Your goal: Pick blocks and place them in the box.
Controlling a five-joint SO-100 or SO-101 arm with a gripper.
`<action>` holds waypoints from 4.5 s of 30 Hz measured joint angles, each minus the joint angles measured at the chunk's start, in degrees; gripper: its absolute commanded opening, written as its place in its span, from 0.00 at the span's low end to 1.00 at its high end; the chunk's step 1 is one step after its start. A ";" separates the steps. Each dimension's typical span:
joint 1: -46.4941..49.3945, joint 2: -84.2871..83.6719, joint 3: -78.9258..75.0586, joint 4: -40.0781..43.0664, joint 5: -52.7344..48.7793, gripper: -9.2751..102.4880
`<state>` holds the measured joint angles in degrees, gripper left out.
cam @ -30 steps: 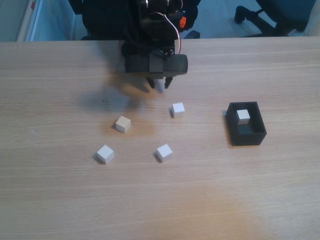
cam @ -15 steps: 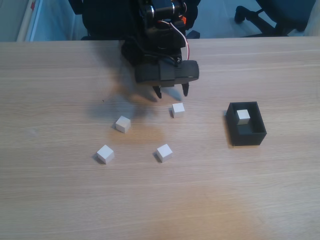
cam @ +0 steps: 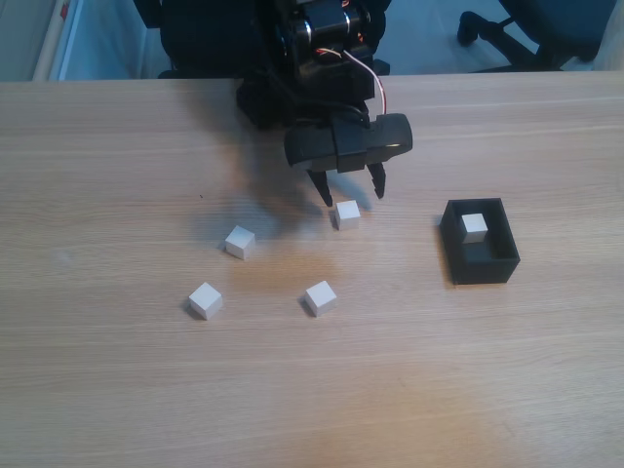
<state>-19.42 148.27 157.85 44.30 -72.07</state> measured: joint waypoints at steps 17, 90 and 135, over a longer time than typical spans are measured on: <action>1.76 -6.59 4.39 -12.13 -0.88 0.22; 3.78 -31.99 -32.34 3.69 3.69 0.18; 16.61 -48.25 -28.56 -21.01 -30.15 0.22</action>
<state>-2.81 100.02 129.29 23.29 -102.22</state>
